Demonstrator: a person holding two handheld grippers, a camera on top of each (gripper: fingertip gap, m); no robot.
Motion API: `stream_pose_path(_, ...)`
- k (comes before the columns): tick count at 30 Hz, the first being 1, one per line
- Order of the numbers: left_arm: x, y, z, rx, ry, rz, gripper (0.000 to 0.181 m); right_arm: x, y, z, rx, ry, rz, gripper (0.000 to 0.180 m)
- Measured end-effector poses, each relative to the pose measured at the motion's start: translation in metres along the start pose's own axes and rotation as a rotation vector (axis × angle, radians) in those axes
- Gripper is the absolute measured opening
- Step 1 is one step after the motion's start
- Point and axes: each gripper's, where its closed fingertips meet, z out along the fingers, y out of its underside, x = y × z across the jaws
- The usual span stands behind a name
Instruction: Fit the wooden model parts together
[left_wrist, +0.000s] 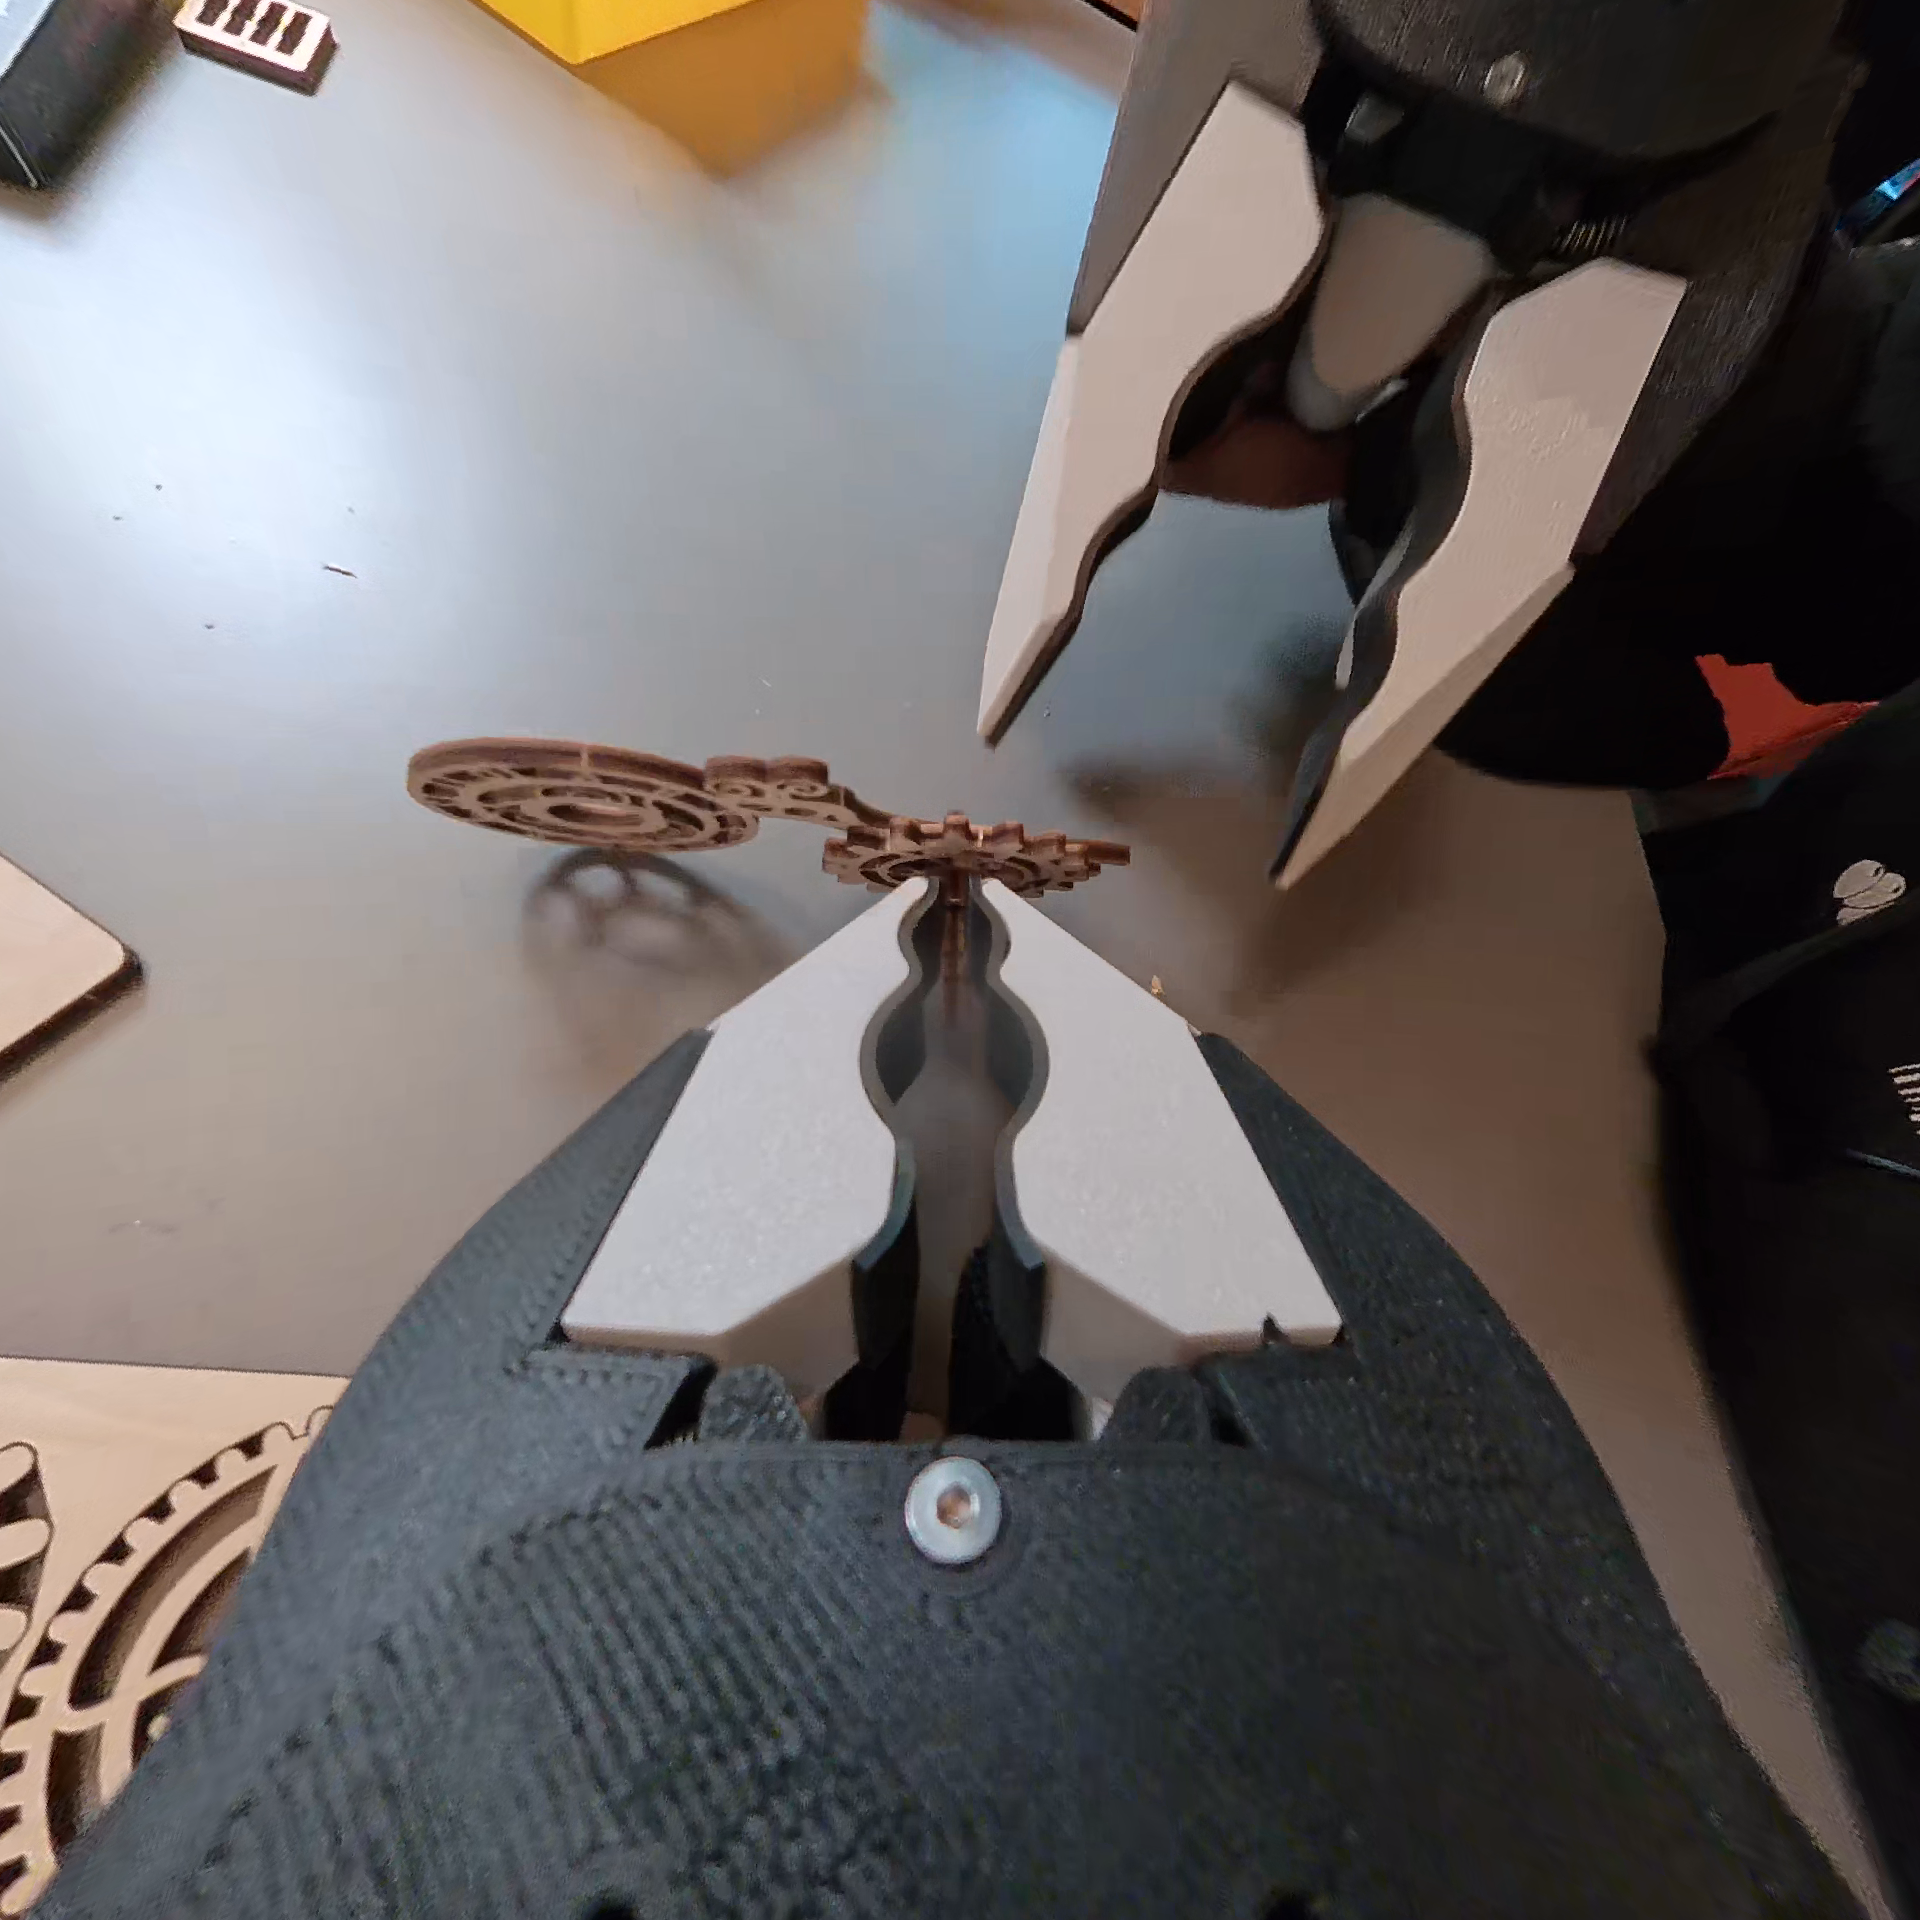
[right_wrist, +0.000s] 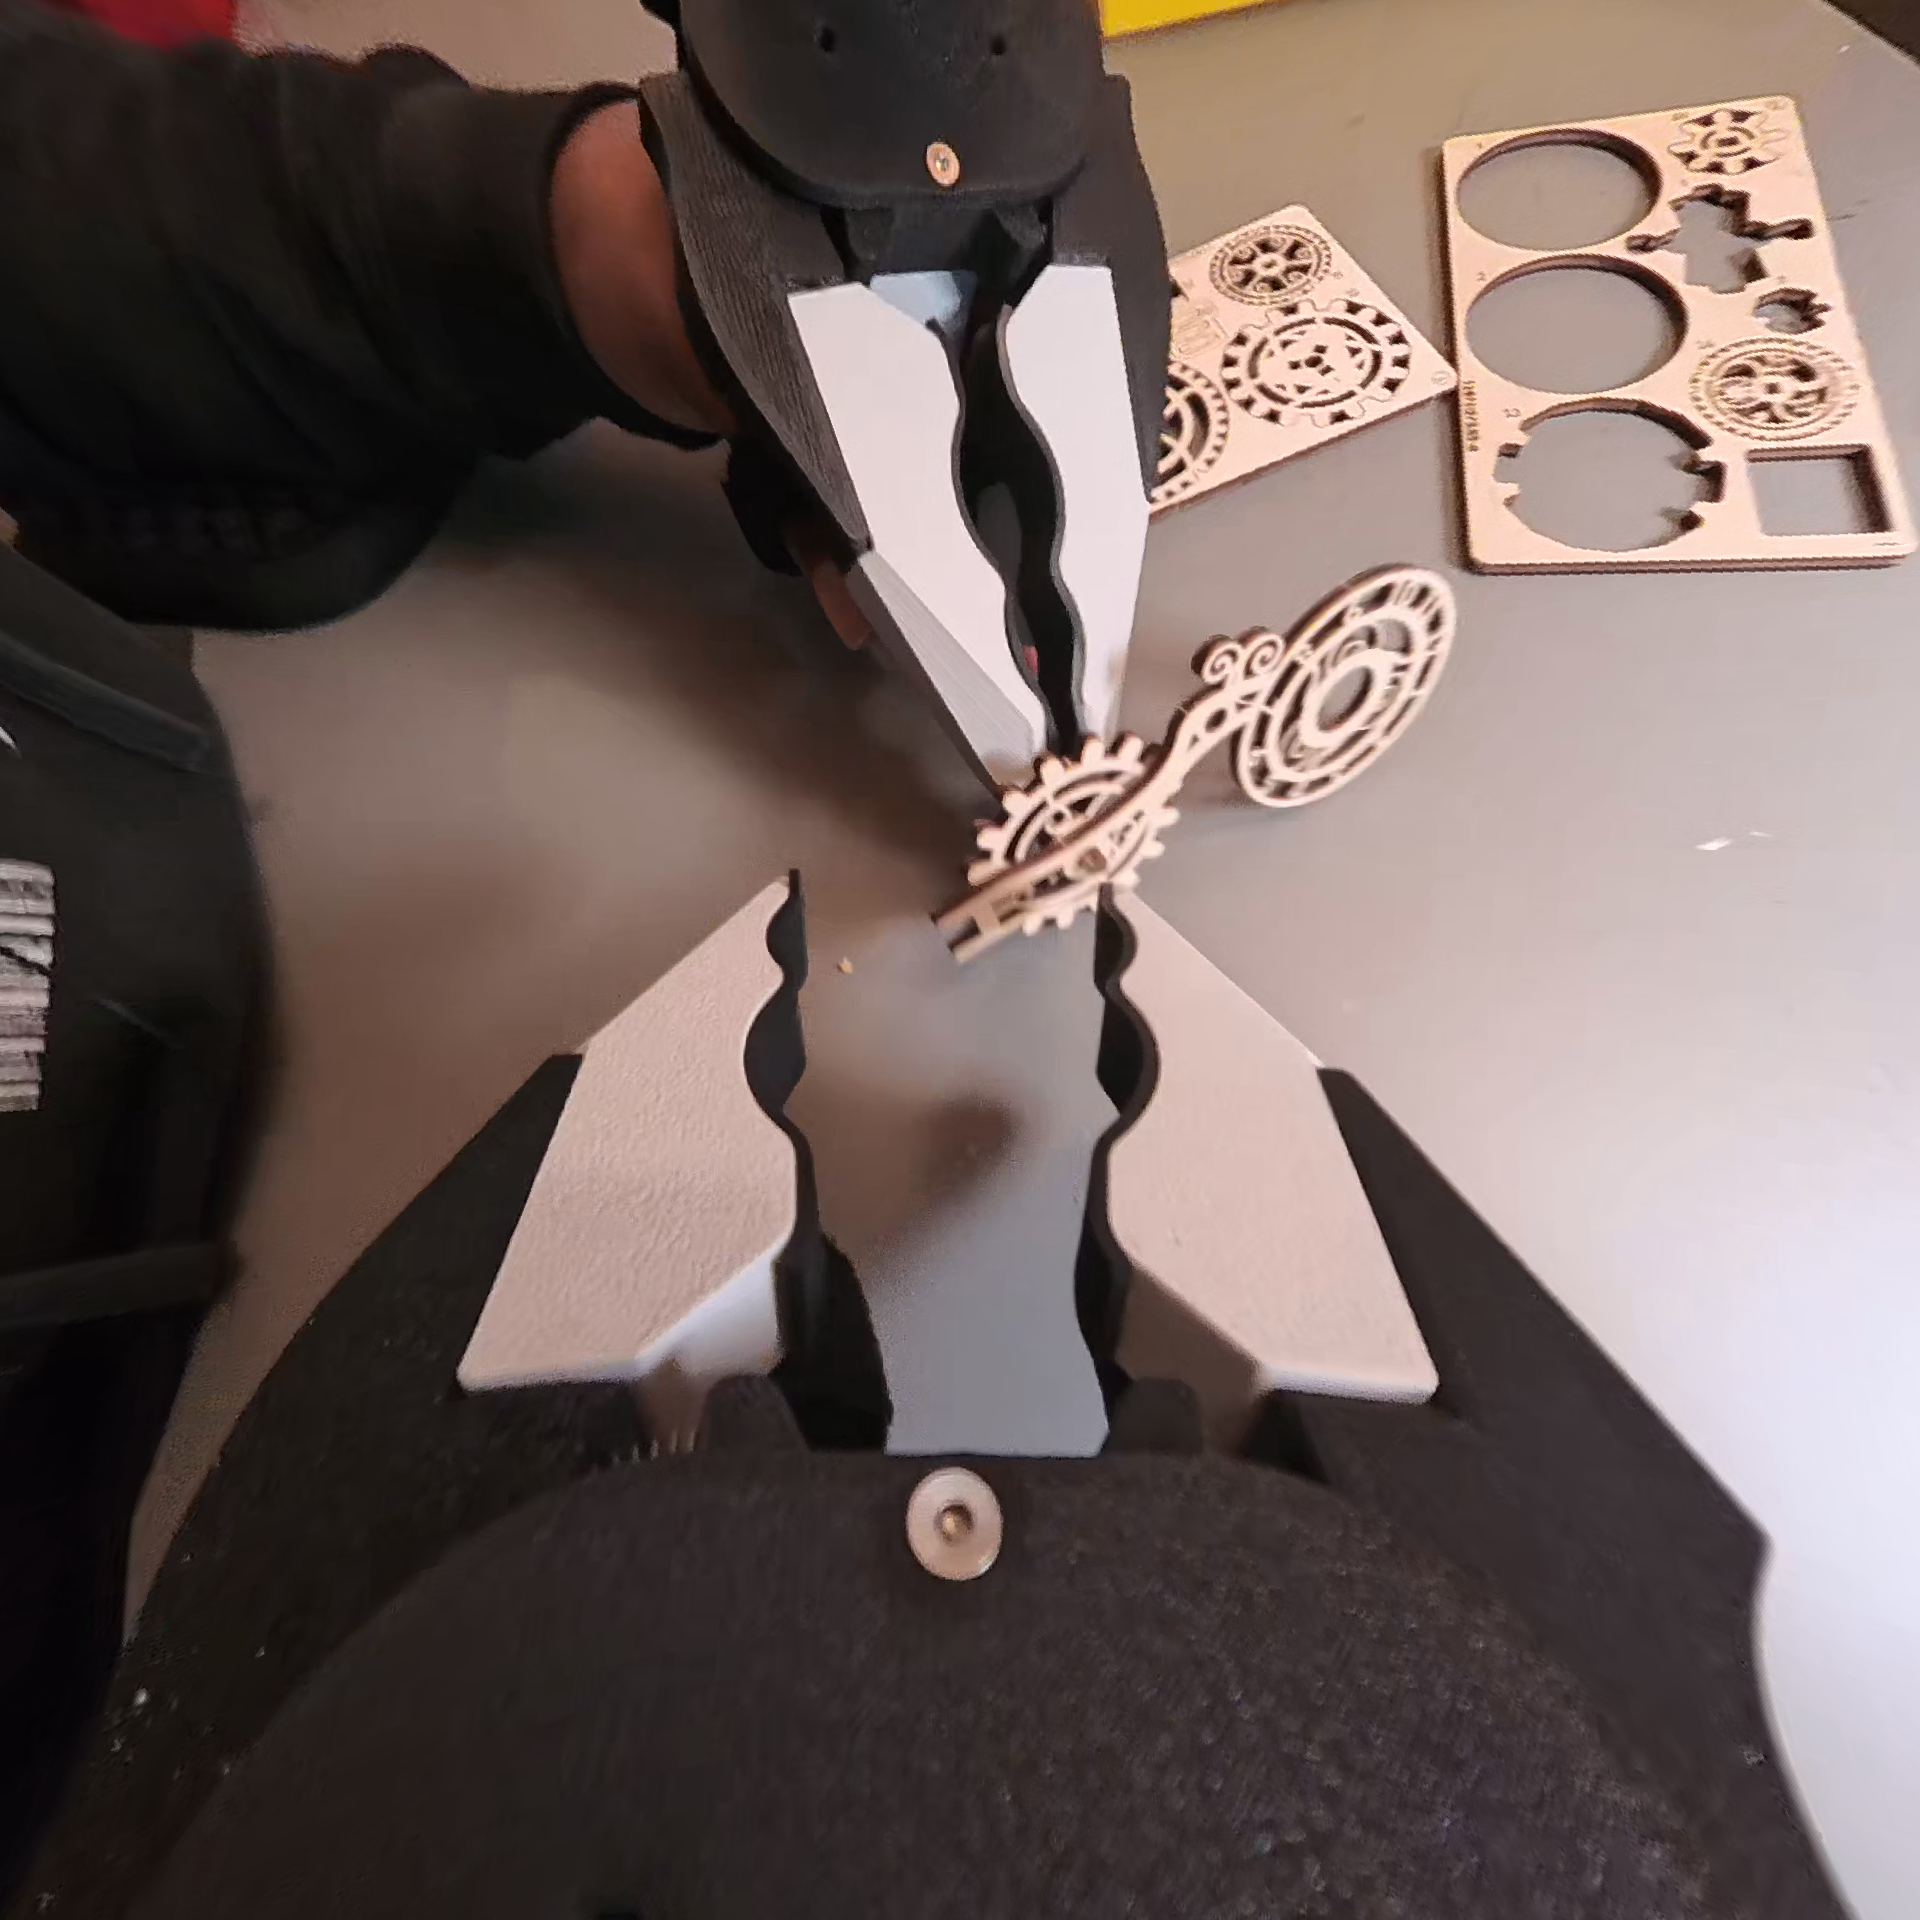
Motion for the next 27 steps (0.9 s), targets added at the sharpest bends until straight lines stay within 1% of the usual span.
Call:
stream_pose_path(1, 0.000, 0.000, 0.000, 0.001, -0.003, 0.005, 0.001, 0.002, 0.002, -0.008, -0.022, 0.021, -0.025, 0.053)
stream_pose_path(4, 0.000, 0.000, 0.000, 0.001, -0.005, 0.007, 0.002, 0.025, 0.011, -0.049, -0.090, 0.174, -0.090, 0.047)
stream_pose_path(6, 0.000, 0.000, 0.000, 0.002, -0.002, 0.006, 0.002, 0.038, 0.025, -0.076, -0.139, 0.253, -0.094, 0.045)
stream_pose_path(9, 0.001, 0.000, 0.001, 0.001, -0.001, 0.004, 0.002, 0.046, 0.052, -0.103, -0.186, 0.289, -0.051, 0.042)
stream_pose_path(13, 0.000, 0.000, 0.000, -0.013, -0.018, 0.006, 0.002, 0.060, 0.089, -0.125, -0.240, 0.343, 0.008, 0.041)
stream_pose_path(18, 0.001, 0.002, -0.003, -0.027, -0.037, 0.017, 0.002, 0.059, 0.123, -0.159, -0.268, 0.390, 0.084, 0.041)
stream_pose_path(21, 0.001, 0.002, -0.003, -0.025, -0.028, 0.011, 0.002, 0.059, 0.130, -0.184, -0.233, 0.459, 0.131, 0.039)
stream_pose_path(22, 0.000, 0.002, -0.003, -0.026, -0.026, 0.010, 0.002, 0.059, 0.129, -0.189, -0.207, 0.478, 0.140, 0.032)
stream_pose_path(24, 0.000, 0.003, -0.003, -0.025, -0.024, 0.009, 0.002, 0.059, 0.119, -0.196, -0.125, 0.517, 0.128, 0.000)
stream_pose_path(27, 0.000, 0.003, -0.003, -0.018, -0.025, 0.001, 0.002, 0.060, 0.095, -0.197, 0.032, 0.554, 0.102, 0.000)
